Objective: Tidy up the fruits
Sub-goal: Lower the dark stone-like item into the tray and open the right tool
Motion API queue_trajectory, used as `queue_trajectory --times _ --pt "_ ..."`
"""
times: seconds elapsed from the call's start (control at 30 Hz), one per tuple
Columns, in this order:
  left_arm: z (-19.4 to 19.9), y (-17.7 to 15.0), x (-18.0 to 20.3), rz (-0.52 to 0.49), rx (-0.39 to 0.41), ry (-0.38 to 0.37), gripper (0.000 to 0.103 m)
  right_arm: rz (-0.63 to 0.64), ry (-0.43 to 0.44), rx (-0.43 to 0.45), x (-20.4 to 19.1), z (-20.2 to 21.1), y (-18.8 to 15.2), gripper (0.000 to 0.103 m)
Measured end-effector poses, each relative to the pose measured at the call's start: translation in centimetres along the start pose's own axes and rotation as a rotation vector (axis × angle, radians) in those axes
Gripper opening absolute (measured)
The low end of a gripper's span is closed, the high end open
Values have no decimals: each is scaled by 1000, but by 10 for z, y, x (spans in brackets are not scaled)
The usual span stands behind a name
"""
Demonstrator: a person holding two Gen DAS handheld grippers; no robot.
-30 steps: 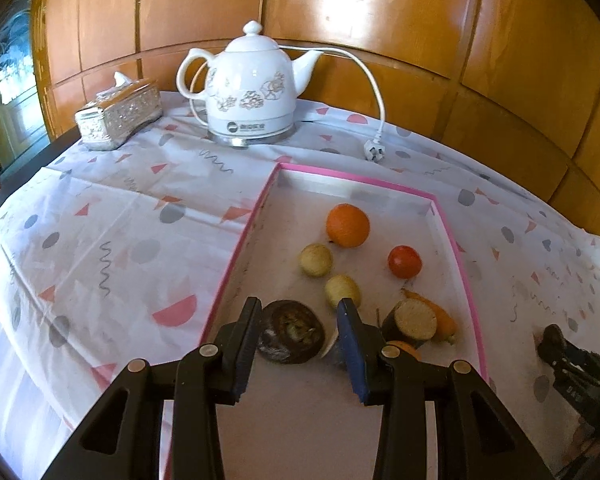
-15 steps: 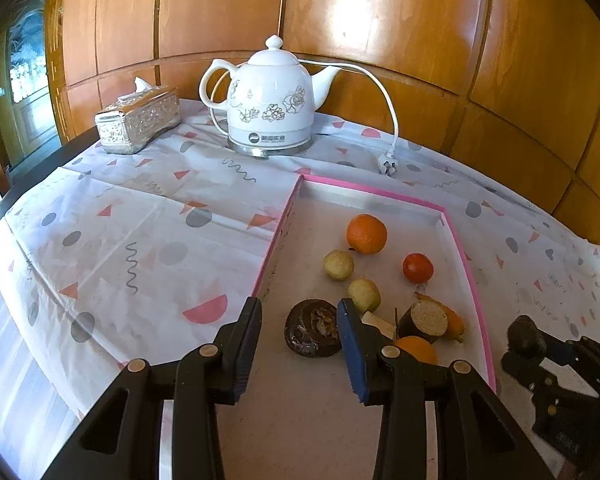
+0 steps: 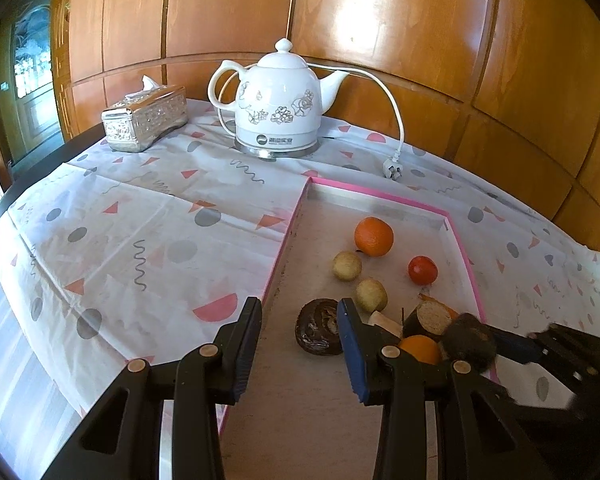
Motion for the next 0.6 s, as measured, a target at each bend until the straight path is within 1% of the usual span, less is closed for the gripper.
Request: queue_trajectory --times 0.03,0.1,0.2,0.23,0.27,0.33,0.37,0.43,0.6 --pt "0 0 0 1 0 1 40 5 -1 -16 0 -6 1 45" --pt "1 1 -1 -3 3 5 41 7 -25 10 4 -7 10 45" --pt "1 0 -1 1 4 7 46 10 -31 8 5 -11 16 47" --pt "2 1 -2 4 6 9 46 4 -30 6 6 -11 16 47" --pt "3 1 -2 6 8 11 48 -9 -25 4 6 -12 17 47" --pt "5 2 -4 12 14 16 51 -37 25 4 1 -10 17 48" --pt "6 3 -5 15 17 18 52 -46 49 8 -3 -8 17 54" --pt "7 4 -7 17 20 21 53 -37 46 19 -8 -5 16 57" --pt "15 6 -9 26 36 21 63 -49 56 26 -13 -1 11 57"
Point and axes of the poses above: each gripper's, at about its wrist camera, not at the fingertips, and z roughly against the way its jaws point, x to its right, y to its top, the point moved 10 cm from there along -z, roughly the way its jaws point, and after that the axes turned 3 degrees about y, right-handed, at the moved point
